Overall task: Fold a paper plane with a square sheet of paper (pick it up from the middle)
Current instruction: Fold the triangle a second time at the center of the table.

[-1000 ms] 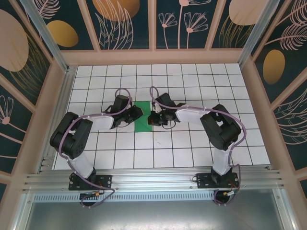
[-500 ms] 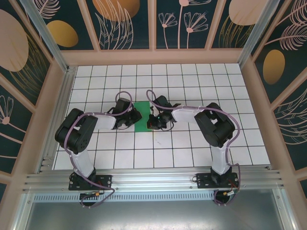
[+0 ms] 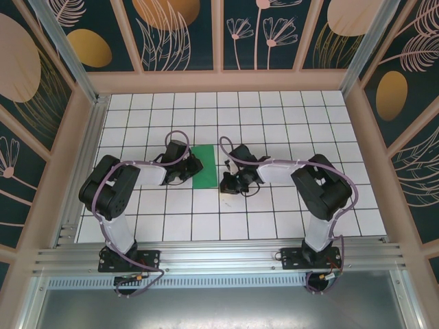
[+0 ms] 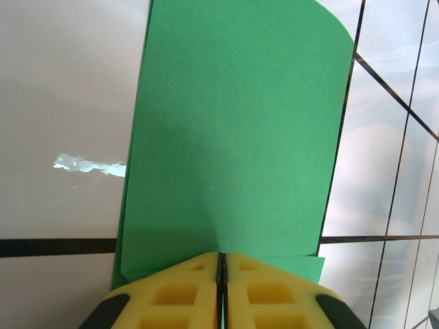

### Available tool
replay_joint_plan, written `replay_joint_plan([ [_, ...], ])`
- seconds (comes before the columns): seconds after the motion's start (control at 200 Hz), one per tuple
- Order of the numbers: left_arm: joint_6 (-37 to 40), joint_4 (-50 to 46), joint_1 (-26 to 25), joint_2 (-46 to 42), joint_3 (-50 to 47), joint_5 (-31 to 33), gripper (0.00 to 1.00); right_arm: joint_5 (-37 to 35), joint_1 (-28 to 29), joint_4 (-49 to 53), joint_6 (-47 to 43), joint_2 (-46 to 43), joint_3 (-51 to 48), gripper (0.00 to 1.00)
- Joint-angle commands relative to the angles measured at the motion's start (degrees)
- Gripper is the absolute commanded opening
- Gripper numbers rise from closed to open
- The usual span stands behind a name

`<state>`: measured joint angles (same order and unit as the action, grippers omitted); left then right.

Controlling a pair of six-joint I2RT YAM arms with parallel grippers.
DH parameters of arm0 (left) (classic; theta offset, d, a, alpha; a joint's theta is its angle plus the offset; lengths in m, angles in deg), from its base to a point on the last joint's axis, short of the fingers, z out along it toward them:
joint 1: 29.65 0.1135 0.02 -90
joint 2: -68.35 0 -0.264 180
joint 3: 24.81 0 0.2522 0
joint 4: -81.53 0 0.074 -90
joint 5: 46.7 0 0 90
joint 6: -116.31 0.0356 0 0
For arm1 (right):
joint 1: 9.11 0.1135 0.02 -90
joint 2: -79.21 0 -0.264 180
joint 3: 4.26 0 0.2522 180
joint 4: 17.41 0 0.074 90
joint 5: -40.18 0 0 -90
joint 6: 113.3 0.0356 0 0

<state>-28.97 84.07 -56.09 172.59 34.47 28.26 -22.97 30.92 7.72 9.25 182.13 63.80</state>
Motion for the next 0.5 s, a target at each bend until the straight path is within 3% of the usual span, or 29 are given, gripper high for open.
replay_joint_plan([
  [0.0, 1.1, -3.1, 0.2, -1.4, 0.1, 0.8, 0.16, -2.2, -1.5, 0.7, 1.5, -6.6, 1.0, 0.11],
  [0.15, 1.1, -3.7, 0.3, -8.1, 2.2, -0.8, 0.32, -9.0, -2.5, -2.6, 1.0, -8.6, 3.8, 0.36],
  [0.3, 1.4, -6.0, 0.9, -13.4, 0.5, 2.0, 0.47, -10.1, -2.5, -2.8, -2.9, -3.3, 8.6, 0.4],
  [0.495, 0.8, -5.0, 1.8, -17.1, -5.4, 2.0, 0.55, -4.8, -2.1, -2.6, -7.5, 3.1, 13.8, 0.44],
])
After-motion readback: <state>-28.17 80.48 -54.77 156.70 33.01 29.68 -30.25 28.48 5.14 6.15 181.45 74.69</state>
